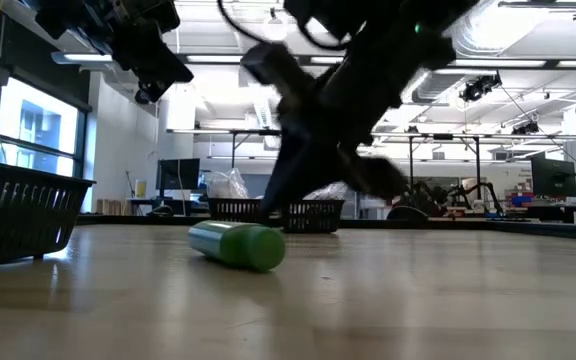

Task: Pick & Place Travel size toiletries
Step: Put the green shampoo into the middle left basket

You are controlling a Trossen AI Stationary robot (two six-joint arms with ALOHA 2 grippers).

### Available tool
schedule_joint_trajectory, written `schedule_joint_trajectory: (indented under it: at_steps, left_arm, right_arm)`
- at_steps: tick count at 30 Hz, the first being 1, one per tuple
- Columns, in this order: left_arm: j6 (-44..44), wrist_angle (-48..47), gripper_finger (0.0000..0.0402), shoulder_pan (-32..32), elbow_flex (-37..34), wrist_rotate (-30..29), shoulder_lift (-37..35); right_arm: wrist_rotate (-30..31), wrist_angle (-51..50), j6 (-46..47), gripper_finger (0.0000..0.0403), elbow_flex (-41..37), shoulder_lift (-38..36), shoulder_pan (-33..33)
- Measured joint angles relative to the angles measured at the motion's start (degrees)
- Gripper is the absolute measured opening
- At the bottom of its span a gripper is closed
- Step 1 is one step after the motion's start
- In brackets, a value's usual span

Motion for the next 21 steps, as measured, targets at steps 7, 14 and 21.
schedule_joint_trajectory:
  at_steps: [7,14,21]
  left_arm:
    - [1.4,-0.7,0.0007,0.0,0.0,0.9,0.0]
    - [1.7,-0.8,0.0007,0.0,0.0,5.0,0.0]
    - [2.3,-1.7,0.0007,0.0,0.0,5.2,0.0]
  right_arm:
    - [7.1,-8.3,-3.6,0.0003,0.1,-9.7,-0.6]
    - [13.2,-8.4,-11.3,0.0003,0.0,-19.2,-0.5]
    - [12.2,-12.5,-21.7,0.0003,0.1,-27.3,-1.9]
